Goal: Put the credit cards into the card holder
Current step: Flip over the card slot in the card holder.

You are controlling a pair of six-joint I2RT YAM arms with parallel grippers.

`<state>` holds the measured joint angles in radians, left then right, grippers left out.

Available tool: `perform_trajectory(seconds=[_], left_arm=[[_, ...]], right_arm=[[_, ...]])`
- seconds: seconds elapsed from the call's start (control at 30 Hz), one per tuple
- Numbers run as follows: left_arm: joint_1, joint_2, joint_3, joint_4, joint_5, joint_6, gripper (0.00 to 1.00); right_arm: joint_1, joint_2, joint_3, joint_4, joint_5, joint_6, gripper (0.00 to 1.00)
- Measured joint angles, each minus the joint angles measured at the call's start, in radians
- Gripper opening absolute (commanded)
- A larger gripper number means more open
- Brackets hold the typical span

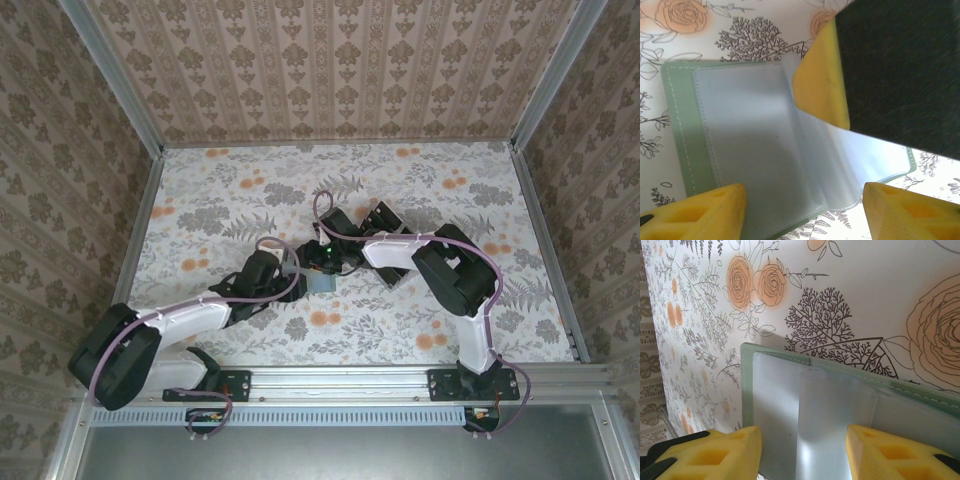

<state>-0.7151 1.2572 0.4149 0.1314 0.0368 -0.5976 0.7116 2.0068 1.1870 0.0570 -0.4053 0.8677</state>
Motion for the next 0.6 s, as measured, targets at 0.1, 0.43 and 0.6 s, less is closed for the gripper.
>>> perform_trajectory(seconds=[0.1, 0.43, 0.6], left_arm=[[-0.008, 0.029, 0.006, 0.0, -0.02, 0.0, 0.65], [-0.023, 0.092, 0.028, 0.013, -0.084, 0.0, 0.62], [-0.024, 0.097, 0.028, 0.019, -0.101, 0.0, 0.6]], right_arm=[[0.0, 0.001, -0.001, 0.001, -0.001, 0.0, 0.5], [0.0, 0.001, -0.005, 0.008, -0.014, 0.0, 0.51], [-0.007, -0.009, -0.011, 0.007, -0.014, 0.0, 0.54]])
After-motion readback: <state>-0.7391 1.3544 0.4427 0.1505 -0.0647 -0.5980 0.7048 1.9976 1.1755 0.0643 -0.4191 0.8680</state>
